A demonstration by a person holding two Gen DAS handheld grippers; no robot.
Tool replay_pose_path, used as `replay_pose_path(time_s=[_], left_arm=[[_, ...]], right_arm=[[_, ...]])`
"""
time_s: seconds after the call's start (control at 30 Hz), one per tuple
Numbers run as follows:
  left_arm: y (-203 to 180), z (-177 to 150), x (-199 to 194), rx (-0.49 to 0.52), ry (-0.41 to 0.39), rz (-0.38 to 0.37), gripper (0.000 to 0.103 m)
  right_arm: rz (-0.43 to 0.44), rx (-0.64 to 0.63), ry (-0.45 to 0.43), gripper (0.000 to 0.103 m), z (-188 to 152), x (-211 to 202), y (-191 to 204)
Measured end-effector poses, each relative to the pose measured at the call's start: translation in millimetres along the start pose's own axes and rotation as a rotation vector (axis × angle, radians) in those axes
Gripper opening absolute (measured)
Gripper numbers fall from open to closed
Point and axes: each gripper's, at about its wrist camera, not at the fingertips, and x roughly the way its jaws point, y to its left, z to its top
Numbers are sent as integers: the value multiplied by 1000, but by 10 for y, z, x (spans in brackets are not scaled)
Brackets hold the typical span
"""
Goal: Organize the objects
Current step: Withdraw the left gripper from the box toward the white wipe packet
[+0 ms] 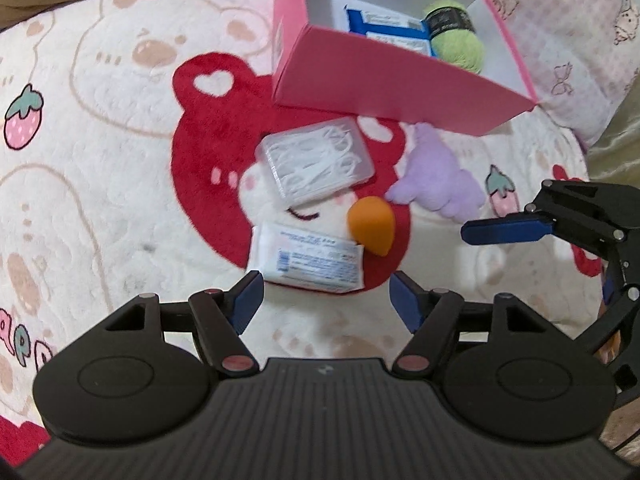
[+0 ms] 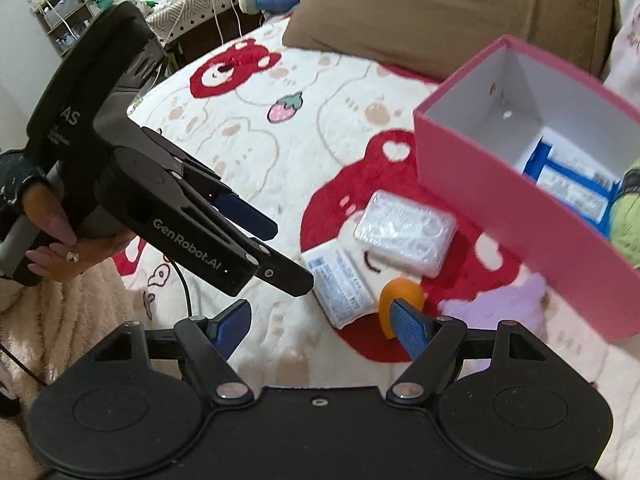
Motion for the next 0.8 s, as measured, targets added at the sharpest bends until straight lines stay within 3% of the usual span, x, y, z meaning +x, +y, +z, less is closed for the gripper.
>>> replay_pose_path(time_s=[0.3, 0.5, 0.8], left_arm=[[179, -16, 268, -7, 25, 82, 69], [276, 2, 420, -22, 59, 91, 69], [319, 39, 462, -63, 37, 94, 69]], right_arm=[[16, 102, 41, 80, -107, 427, -44], [10, 176, 56, 80, -195, 675, -104], [17, 280, 28, 80, -305, 881, -191]])
